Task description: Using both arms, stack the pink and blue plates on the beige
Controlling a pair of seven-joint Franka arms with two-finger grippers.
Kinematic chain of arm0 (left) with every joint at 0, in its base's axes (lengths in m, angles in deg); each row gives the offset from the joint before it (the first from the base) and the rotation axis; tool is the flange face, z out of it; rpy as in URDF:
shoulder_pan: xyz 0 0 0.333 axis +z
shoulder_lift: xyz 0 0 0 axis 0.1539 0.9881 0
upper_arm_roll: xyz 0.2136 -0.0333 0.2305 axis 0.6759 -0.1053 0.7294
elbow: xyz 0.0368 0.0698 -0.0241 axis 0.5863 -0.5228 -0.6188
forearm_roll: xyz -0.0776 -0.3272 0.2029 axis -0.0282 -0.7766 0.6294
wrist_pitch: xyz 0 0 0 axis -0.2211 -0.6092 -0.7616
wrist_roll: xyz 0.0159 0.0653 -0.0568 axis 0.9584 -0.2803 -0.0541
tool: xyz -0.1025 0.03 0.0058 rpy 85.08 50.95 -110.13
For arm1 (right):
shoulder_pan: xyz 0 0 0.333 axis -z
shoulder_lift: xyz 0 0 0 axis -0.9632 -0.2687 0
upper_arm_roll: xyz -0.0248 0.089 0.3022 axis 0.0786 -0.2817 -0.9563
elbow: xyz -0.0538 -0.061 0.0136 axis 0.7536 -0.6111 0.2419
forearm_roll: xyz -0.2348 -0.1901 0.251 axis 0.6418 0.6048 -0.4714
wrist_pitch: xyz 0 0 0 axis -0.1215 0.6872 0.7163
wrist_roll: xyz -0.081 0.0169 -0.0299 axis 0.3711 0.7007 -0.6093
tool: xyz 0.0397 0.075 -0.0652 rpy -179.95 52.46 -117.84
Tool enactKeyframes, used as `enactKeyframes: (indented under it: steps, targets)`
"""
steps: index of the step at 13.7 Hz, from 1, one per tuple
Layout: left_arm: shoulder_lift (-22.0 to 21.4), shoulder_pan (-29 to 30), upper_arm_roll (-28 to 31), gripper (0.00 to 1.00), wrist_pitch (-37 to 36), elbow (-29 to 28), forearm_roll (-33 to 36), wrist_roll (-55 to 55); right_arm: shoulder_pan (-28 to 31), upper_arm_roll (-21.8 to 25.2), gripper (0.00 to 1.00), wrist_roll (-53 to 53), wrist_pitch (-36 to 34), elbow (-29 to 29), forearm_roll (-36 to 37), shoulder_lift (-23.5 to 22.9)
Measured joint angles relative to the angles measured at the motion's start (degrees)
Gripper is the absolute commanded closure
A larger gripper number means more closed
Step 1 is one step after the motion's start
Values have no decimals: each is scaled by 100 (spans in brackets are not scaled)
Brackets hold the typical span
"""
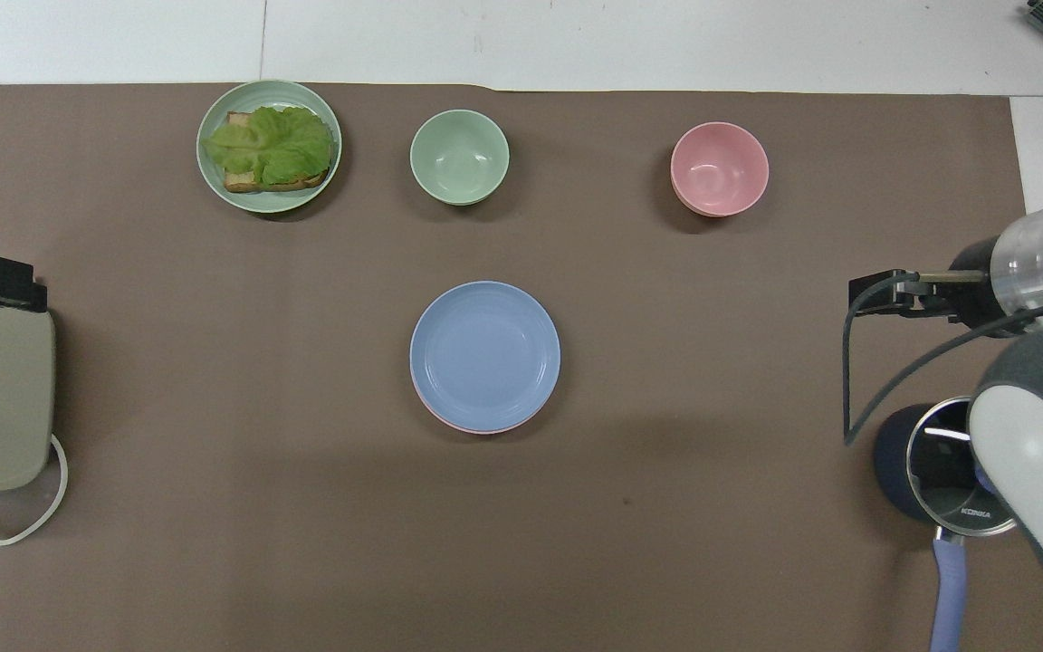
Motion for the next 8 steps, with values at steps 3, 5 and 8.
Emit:
enactKeyframes:
  steps: [3,5,8]
  targets:
    - [0,0,0,0,0,0,0,0,56,1,0,0,-267,-366,0,12]
    - [0,0,0,0,0,0,0,0,94,9,0,0,-490,-608,-24,17]
    - [0,0,0,0,0,0,0,0,107,212,0,0,-777,-864,-113,34]
